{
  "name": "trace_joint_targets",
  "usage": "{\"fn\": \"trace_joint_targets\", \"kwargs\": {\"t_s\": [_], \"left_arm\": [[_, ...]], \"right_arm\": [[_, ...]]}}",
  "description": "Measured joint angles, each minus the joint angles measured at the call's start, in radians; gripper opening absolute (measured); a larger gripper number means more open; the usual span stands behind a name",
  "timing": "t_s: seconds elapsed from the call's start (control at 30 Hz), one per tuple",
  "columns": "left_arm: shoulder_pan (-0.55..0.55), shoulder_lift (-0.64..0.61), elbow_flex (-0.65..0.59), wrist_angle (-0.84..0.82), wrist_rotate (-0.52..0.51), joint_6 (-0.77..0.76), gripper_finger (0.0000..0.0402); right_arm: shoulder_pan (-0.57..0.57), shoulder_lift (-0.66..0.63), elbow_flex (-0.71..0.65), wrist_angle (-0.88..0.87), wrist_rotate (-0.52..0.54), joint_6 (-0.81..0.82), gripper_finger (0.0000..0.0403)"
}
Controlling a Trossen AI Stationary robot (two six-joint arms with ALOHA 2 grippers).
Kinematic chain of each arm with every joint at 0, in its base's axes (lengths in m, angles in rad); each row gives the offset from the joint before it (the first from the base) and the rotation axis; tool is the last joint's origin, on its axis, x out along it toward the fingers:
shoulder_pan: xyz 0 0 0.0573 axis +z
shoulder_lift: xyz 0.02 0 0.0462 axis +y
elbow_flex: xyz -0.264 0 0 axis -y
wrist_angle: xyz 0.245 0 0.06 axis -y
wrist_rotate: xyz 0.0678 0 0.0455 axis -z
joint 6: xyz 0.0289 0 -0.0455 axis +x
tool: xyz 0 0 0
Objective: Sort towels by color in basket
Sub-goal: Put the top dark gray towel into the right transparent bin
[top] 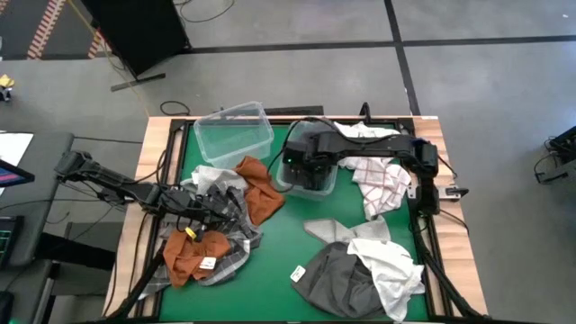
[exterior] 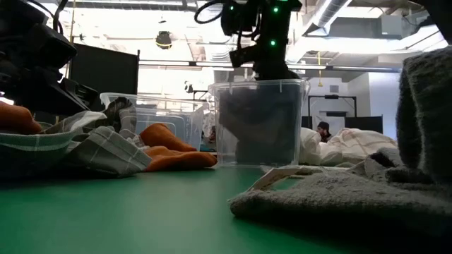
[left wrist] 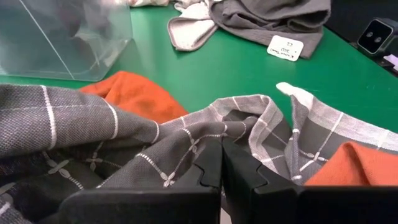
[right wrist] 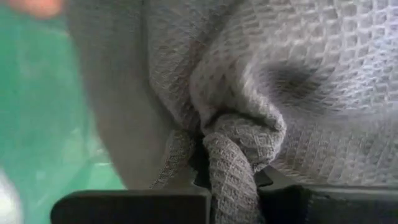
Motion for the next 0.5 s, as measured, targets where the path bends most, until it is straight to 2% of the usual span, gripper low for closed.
{"fn": "trace_joint_targets", "kwargs": {"t_s": [0.17,0.33,0.5], "left_arm": [[0.0,0.0,0.0,0.004,0.0,0.001,0.0],[0.0,0.0,0.0,0.004,0.0,0.0,0.0],[0.0,0.0,0.0,0.021,0.0,0.004,0.0]], "right_arm": [[0.0,0.013,0.0,-0.004,-0.081,0.002,0.0048],[-0.001,0.009,0.0,-0.043,-0.114,0.03,0.005],[-0.009,0.005,-0.033,-0.027,-0.217,0.052,0.005]]}}
